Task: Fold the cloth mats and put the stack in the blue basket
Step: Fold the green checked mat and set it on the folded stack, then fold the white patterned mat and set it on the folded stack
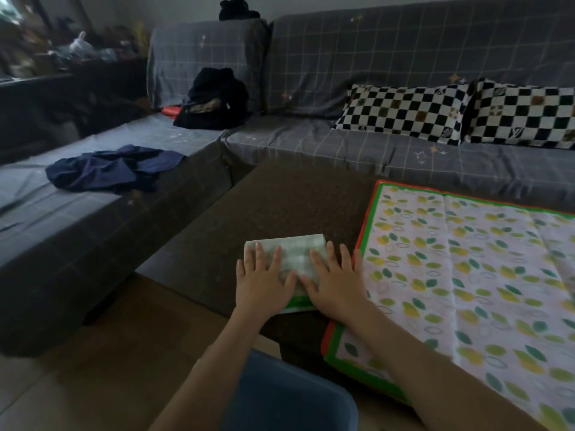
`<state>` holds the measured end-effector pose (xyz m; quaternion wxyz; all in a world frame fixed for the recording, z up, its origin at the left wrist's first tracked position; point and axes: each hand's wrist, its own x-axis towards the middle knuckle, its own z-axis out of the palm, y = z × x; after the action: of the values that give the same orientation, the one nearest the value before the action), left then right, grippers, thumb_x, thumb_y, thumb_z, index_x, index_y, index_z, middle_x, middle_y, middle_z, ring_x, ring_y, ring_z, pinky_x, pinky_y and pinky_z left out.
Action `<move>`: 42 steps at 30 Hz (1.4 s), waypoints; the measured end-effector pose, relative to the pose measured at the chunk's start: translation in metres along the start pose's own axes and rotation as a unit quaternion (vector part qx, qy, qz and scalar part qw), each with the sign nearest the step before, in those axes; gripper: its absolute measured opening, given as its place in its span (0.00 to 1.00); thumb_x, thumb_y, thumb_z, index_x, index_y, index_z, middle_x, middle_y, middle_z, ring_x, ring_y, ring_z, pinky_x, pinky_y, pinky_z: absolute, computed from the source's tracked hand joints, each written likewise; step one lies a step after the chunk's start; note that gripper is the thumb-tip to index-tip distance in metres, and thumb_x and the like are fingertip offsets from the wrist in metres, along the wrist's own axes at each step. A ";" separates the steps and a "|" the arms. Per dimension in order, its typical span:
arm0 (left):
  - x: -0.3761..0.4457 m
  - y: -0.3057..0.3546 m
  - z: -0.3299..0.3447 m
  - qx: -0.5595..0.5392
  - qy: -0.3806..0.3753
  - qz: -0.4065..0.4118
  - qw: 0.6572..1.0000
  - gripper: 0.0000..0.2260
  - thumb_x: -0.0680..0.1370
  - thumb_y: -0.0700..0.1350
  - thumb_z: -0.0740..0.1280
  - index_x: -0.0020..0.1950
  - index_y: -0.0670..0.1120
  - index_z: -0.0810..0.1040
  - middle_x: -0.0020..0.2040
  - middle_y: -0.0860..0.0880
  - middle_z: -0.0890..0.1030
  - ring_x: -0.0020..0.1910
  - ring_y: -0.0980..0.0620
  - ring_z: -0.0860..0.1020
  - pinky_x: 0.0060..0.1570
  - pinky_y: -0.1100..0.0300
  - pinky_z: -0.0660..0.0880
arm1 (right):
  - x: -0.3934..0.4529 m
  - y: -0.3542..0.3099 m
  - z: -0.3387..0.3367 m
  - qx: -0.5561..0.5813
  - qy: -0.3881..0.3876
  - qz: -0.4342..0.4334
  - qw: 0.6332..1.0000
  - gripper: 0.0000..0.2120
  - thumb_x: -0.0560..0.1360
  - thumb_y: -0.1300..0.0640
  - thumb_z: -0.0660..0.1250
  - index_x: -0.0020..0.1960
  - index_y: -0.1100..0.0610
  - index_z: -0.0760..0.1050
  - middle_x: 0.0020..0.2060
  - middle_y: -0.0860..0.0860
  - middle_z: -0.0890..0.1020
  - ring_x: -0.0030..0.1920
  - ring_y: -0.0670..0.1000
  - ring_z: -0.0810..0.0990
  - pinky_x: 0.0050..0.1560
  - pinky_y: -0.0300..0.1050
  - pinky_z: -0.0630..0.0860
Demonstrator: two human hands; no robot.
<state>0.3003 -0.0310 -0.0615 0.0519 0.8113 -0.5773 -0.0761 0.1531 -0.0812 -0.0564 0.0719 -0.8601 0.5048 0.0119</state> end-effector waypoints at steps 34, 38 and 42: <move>-0.111 0.121 0.002 -0.228 -0.002 0.316 0.921 0.14 0.82 0.46 0.59 0.63 0.46 0.79 0.64 0.51 0.78 0.65 0.56 0.72 0.72 0.53 0.60 | -0.173 0.115 -0.002 0.084 0.131 0.067 0.986 0.40 0.69 0.38 0.30 0.74 0.47 0.60 0.74 0.45 0.62 0.75 0.45 0.54 0.73 0.45 0.43; -0.131 0.147 0.016 -0.260 -0.073 0.334 0.903 0.14 0.80 0.50 0.63 0.64 0.49 0.79 0.67 0.53 0.75 0.67 0.62 0.68 0.66 0.71 0.61 | -0.216 0.145 0.001 0.098 0.116 0.083 0.985 0.35 0.73 0.38 0.37 0.72 0.49 0.64 0.72 0.46 0.65 0.74 0.47 0.57 0.73 0.45 0.47; -0.140 0.166 0.025 -0.286 -0.121 0.331 0.891 0.13 0.77 0.53 0.67 0.60 0.53 0.81 0.67 0.55 0.75 0.68 0.61 0.66 0.65 0.67 0.62 | -0.249 0.171 0.007 0.128 0.118 0.068 0.983 0.19 0.80 0.46 0.52 0.69 0.46 0.68 0.68 0.43 0.71 0.71 0.46 0.64 0.71 0.44 0.56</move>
<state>0.0960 0.0470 -0.0481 0.2335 0.5082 -0.7672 -0.3141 -0.1174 0.0537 -0.0590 0.1202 -0.8031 0.5644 -0.1489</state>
